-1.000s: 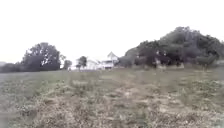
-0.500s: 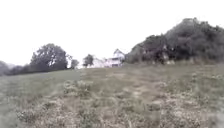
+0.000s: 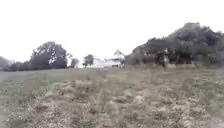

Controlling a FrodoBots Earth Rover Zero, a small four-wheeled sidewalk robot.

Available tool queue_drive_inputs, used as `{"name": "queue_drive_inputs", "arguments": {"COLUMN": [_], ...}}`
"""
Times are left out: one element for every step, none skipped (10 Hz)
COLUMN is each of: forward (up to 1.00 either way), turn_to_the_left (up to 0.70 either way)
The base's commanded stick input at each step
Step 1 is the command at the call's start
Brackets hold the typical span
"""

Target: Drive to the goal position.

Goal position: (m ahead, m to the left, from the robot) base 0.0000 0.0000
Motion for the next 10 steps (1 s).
{"name": "queue_drive_inputs", "arguments": {"forward": [0.5,0.5,0.5,0.5,0.5,0.5,0.5,0.5,0.5,0.5], "turn_to_the_left": [0.0,0.0,0.0,0.0,0.0,0.0,0.0,0.0,0.0,0.0]}}
